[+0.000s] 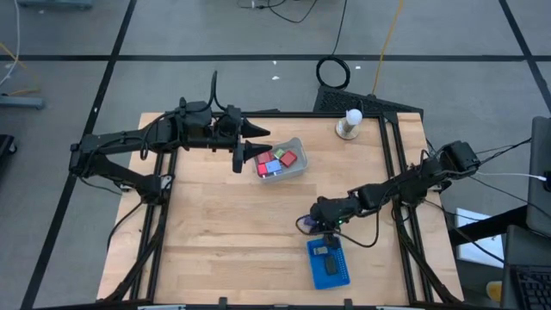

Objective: Pick & Place Office items
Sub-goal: Put the dark blue timer into the blue bin

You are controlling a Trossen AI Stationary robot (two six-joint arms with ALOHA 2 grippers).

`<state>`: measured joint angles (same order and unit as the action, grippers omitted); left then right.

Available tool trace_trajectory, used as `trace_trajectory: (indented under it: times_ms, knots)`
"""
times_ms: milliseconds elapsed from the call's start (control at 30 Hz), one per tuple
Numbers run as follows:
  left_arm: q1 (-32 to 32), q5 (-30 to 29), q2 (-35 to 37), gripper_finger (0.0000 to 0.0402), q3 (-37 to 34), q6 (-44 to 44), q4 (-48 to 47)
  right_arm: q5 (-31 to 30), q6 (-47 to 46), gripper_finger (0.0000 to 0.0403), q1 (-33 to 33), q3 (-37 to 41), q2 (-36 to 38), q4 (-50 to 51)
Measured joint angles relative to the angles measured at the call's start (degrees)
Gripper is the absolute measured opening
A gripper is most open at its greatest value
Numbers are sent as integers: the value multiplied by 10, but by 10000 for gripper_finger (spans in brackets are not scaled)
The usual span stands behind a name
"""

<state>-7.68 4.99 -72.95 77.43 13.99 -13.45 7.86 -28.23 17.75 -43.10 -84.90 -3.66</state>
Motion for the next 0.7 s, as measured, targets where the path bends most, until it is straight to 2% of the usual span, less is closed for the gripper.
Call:
trace_trajectory:
  times_ms: [167,367,533,700]
  knots:
    - [0,0,0,244,0,-8,-4,-46,37,0,-5,-88,0,168]
    - [-1,8,29,244,-1,-32,-50,-49,19,0,-25,-157,0,302]
    - [4,85,82,244,-1,-96,-59,-48,7,0,-35,-174,0,329]
    - [14,85,133,244,0,-132,-60,-51,-12,0,-45,-174,0,337]
